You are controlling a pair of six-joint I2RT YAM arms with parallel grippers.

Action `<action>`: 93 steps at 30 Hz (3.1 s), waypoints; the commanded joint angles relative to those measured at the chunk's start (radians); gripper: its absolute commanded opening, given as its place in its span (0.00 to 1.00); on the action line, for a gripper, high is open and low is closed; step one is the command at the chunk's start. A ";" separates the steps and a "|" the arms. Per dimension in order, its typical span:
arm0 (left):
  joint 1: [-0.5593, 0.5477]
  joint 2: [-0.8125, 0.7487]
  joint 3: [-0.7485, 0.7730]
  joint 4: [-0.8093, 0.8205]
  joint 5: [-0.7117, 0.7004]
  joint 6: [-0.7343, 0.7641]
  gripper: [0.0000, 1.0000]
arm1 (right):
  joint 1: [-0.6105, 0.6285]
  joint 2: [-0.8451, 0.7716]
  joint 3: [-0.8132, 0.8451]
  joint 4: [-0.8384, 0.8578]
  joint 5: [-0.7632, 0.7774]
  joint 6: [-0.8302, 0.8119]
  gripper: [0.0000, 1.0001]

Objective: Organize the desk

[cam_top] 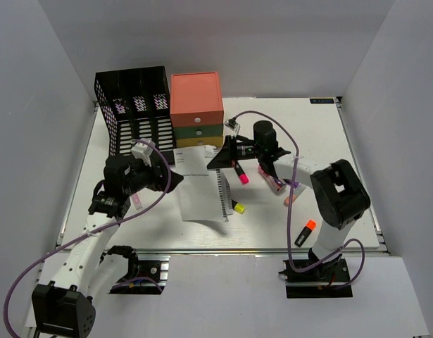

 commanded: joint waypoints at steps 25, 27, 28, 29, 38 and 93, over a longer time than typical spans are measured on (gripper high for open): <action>0.014 -0.042 -0.185 0.570 0.117 -0.302 0.97 | -0.031 -0.249 0.184 0.089 -0.269 -0.004 0.00; 0.014 0.007 -0.191 0.672 0.151 -0.333 0.97 | -0.033 -0.250 0.176 0.159 -0.289 0.042 0.00; 0.014 0.025 -0.188 0.699 0.194 -0.359 0.97 | -0.035 -0.253 0.175 0.181 -0.307 0.060 0.00; 0.014 0.042 -0.188 0.759 0.218 -0.376 0.97 | -0.038 -0.253 0.166 0.213 -0.318 0.109 0.00; -0.006 0.188 -0.219 1.193 0.406 -0.671 0.93 | -0.039 -0.252 0.130 0.391 -0.359 0.216 0.00; 0.007 0.156 0.591 0.127 -0.806 0.145 0.00 | -0.240 -0.868 -0.201 -0.698 0.198 -1.053 0.00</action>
